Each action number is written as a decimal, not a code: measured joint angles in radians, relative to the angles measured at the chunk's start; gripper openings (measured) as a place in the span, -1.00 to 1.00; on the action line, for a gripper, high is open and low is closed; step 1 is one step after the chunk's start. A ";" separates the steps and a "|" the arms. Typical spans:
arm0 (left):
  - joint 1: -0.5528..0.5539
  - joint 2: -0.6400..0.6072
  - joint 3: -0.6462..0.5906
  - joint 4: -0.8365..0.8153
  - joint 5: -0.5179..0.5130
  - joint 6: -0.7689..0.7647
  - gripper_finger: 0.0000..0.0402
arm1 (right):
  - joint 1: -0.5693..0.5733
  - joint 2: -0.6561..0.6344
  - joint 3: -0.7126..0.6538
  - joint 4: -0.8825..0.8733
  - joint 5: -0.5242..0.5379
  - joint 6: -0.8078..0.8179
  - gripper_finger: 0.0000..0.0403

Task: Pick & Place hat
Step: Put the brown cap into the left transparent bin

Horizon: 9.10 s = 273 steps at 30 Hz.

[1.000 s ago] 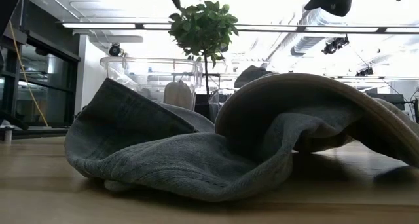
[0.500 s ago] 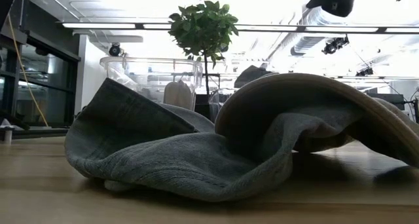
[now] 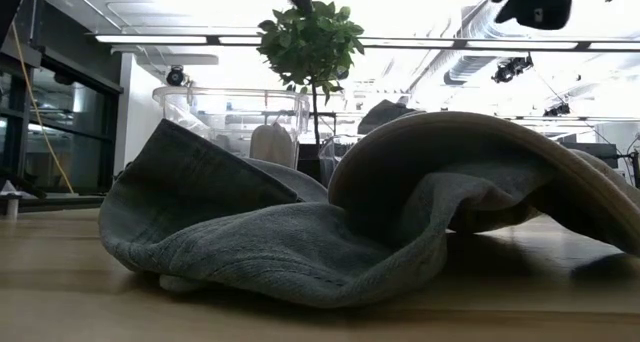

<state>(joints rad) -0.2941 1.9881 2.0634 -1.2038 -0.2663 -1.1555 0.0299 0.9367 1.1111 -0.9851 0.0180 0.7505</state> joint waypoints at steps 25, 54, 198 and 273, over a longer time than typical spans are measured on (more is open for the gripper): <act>-0.021 0.000 -0.190 0.229 0.103 0.034 0.31 | 0.412 0.046 -0.349 0.212 0.209 0.697 -0.35; 0.019 -0.017 -0.344 0.083 0.128 0.078 0.31 | 0.652 0.043 -0.820 0.877 0.371 0.865 0.25; 0.046 -0.179 -0.344 0.027 0.119 0.111 0.31 | 0.369 0.217 -0.731 1.534 0.068 0.480 -1.00; 0.087 -0.377 -0.342 0.268 0.233 0.286 0.31 | 0.375 0.142 -0.140 0.877 0.029 -0.024 -1.00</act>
<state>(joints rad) -0.2072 1.6111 1.7215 -0.9358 -0.0336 -0.8691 0.4048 1.0783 0.9707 -0.1077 0.0467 0.7262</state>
